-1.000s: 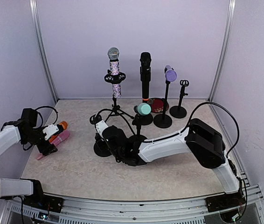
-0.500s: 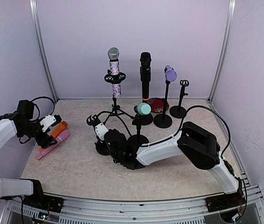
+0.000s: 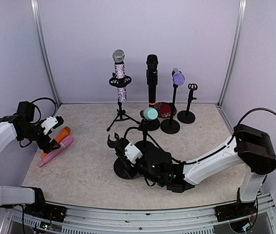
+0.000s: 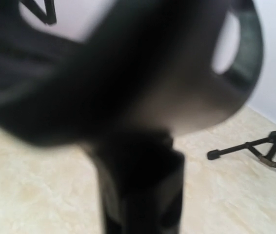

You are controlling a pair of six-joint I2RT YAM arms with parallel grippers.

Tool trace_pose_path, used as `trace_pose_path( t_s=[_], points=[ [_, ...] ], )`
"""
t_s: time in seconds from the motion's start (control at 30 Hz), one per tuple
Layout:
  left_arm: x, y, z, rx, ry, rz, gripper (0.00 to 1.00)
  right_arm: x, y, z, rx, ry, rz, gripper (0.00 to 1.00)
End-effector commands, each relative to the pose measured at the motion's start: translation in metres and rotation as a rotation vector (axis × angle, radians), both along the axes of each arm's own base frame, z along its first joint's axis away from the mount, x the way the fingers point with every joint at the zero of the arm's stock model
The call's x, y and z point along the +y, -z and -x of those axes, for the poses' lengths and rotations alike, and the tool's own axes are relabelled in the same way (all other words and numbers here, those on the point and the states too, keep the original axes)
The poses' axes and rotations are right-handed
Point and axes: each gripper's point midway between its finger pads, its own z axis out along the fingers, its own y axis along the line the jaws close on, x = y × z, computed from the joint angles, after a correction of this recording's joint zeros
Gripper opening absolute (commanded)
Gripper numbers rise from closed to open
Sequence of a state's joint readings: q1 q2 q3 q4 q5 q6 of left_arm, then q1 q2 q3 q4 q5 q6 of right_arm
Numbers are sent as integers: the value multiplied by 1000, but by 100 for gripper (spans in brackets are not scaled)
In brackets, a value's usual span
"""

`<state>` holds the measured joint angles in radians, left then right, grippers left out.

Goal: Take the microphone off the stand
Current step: Place the microphone stand at the center of the board.

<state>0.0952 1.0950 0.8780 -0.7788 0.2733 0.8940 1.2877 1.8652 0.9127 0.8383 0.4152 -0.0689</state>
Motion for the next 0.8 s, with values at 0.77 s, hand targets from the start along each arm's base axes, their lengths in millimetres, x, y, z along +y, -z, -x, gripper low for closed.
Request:
trace_pose_path(
  t_s=[0.77],
  points=[
    [8,-74,-51,-207,-144,80,99,-339,-67,-129,-44,798,-227,0]
  ],
)
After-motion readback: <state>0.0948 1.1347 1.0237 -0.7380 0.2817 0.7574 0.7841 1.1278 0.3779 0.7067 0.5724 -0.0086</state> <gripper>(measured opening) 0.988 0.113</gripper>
